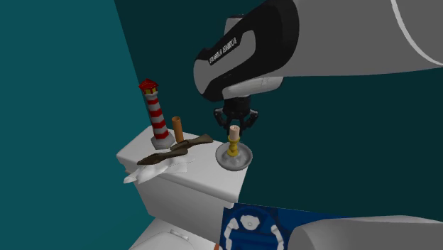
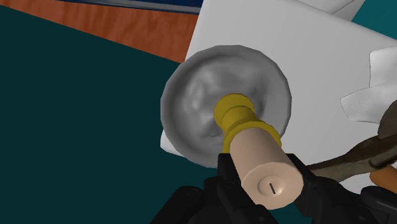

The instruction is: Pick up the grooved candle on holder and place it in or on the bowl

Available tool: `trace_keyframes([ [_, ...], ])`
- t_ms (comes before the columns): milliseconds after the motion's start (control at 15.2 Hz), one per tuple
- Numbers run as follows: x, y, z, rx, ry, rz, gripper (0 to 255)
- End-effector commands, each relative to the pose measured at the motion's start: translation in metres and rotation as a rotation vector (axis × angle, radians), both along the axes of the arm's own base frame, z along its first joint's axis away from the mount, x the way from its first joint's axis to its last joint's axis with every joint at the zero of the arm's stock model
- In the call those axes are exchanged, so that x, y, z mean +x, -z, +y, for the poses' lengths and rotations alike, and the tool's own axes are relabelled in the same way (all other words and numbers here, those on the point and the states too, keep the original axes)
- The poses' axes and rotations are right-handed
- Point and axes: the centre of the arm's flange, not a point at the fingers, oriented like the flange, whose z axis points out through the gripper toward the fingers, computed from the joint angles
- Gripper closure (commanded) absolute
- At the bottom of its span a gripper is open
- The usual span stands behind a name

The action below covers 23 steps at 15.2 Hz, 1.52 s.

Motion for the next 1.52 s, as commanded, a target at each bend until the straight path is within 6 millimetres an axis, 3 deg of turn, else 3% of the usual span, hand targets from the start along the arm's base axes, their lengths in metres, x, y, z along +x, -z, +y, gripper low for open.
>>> trace_keyframes([
  [0,0.001,0.01,0.0,0.0,0.0,0.0,255],
  [462,0.001,0.01,0.0,0.0,0.0,0.0,255],
  [528,0.001,0.01,0.0,0.0,0.0,0.0,0],
  [858,0.001,0.01,0.0,0.0,0.0,0.0,0],
  [1122,-0.005,-0.04,-0.002,0.0,0.0,0.0,0],
  [1452,-0.005,-0.04,-0.002,0.0,0.0,0.0,0],
])
